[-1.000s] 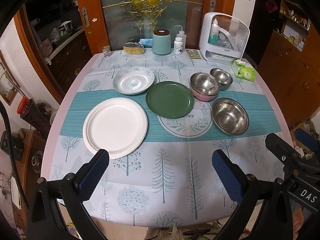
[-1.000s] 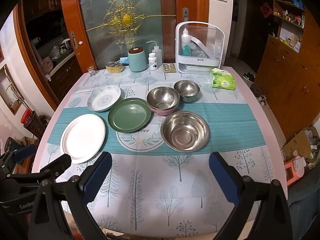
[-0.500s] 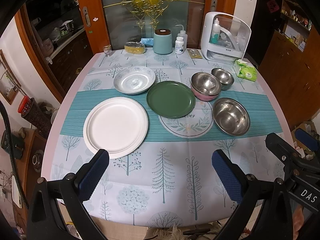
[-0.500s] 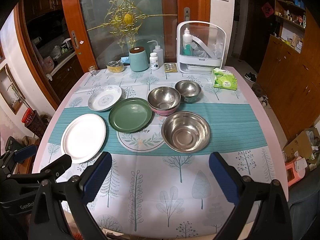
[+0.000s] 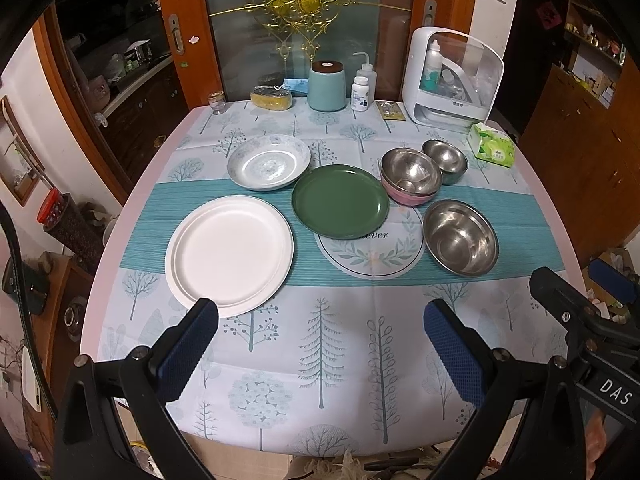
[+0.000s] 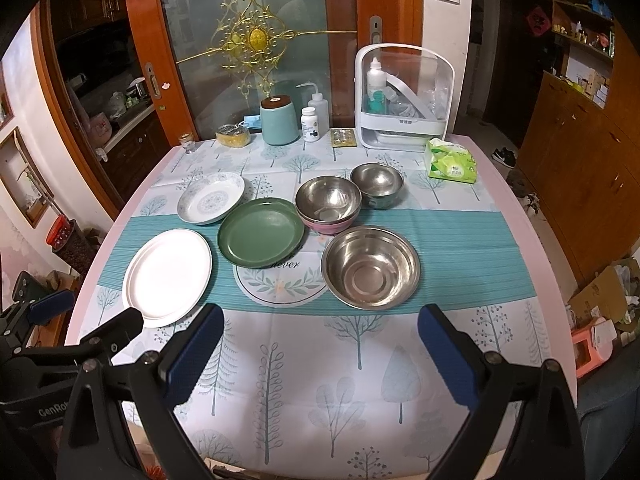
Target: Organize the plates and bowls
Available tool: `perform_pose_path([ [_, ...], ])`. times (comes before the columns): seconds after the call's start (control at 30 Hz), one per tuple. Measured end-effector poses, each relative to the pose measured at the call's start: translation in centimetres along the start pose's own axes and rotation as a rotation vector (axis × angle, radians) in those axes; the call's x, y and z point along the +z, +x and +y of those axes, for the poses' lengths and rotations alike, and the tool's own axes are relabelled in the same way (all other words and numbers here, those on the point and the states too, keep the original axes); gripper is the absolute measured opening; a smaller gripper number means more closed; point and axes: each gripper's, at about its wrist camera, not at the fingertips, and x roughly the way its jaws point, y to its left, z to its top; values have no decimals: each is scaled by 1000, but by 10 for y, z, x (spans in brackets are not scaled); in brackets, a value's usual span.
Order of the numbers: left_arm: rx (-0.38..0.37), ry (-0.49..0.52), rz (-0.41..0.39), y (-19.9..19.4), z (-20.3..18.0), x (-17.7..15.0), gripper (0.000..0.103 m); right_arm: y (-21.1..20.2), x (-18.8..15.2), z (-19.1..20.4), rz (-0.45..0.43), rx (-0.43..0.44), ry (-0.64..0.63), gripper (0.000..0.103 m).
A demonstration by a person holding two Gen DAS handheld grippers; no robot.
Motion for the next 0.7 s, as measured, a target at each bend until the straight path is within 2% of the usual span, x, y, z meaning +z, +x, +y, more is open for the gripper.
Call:
perform_pose_path([
  [0.37, 48, -46, -23, -6, -10, 4, 102, 4, 6, -12, -7, 33, -35, 98],
  [0.7, 141, -119, -57, -14, 8, 10, 102, 2, 14, -9, -76, 97, -113, 98],
])
